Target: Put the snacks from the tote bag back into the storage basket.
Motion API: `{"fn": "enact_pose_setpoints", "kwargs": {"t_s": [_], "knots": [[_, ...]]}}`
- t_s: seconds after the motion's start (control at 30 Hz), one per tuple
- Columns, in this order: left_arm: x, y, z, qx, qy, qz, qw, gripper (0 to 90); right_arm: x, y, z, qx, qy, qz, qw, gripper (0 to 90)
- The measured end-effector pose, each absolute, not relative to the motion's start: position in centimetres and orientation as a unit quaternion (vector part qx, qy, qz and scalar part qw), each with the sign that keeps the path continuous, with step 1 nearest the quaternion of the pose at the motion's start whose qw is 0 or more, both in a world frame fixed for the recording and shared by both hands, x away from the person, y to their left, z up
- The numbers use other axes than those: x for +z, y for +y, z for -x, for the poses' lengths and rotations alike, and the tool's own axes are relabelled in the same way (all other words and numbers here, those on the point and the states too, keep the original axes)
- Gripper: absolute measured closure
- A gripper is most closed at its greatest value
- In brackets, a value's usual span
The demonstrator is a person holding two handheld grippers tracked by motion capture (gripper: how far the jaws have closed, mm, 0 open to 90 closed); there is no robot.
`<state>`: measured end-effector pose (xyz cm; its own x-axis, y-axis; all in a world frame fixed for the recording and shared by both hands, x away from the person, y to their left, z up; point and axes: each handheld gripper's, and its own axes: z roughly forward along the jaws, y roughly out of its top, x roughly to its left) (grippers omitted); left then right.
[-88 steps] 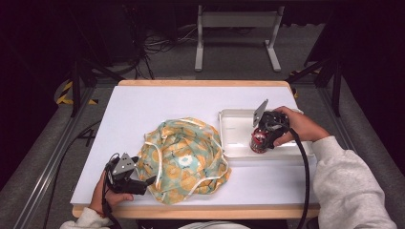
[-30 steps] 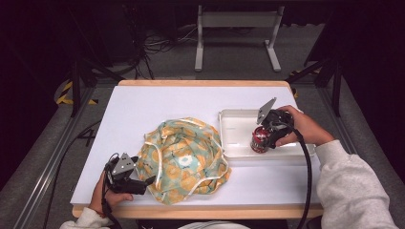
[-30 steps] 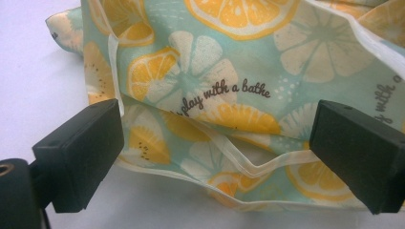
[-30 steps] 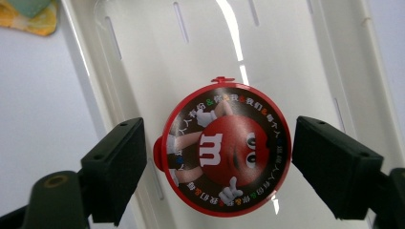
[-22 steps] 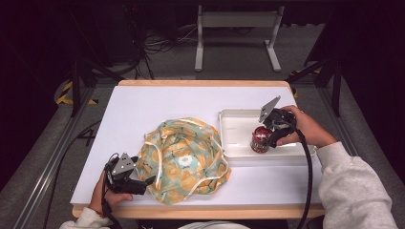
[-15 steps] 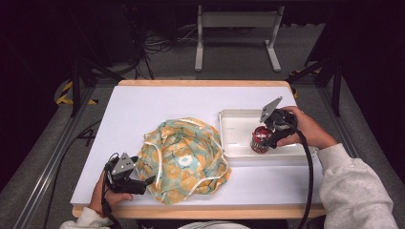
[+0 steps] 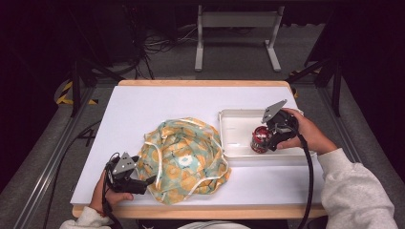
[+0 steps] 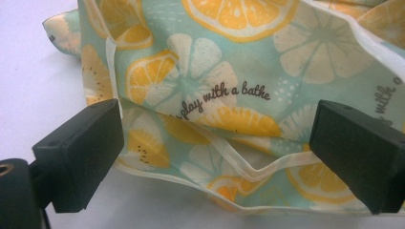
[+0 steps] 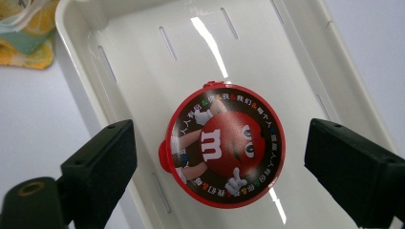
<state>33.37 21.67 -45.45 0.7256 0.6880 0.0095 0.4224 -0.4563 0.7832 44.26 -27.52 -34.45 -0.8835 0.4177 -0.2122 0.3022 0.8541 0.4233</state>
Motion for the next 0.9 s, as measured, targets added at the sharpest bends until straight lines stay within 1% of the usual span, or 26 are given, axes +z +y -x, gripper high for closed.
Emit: {"fn": "enact_pose_setpoints", "kwargs": {"t_s": [0.27,0.57,0.6,0.67,0.9], "knots": [[-45.4,21.7,-33.4,0.166,0.33,-0.837,0.403,5.1,-34.1,-28.2,-43.8,0.223,0.939,-0.207,0.159,11.5],[-45.4,21.7,-33.4,0.165,0.33,-0.838,0.402,5.1,-34.5,-28.6,-42.9,0.232,0.934,-0.211,0.17,11.3],[-45.4,21.7,-33.4,0.166,0.33,-0.838,0.402,5.1,-34.6,-28.7,-42.8,0.231,0.934,-0.21,0.176,11.0],[-45.4,21.7,-33.4,0.166,0.329,-0.838,0.402,5.1,-34.5,-28.9,-42.6,0.242,0.932,-0.214,0.168,10.5],[-45.4,21.6,-33.4,0.166,0.331,-0.837,0.403,5.1,-34.4,-29.3,-41.9,0.244,0.927,-0.219,0.18,10.3]]}}
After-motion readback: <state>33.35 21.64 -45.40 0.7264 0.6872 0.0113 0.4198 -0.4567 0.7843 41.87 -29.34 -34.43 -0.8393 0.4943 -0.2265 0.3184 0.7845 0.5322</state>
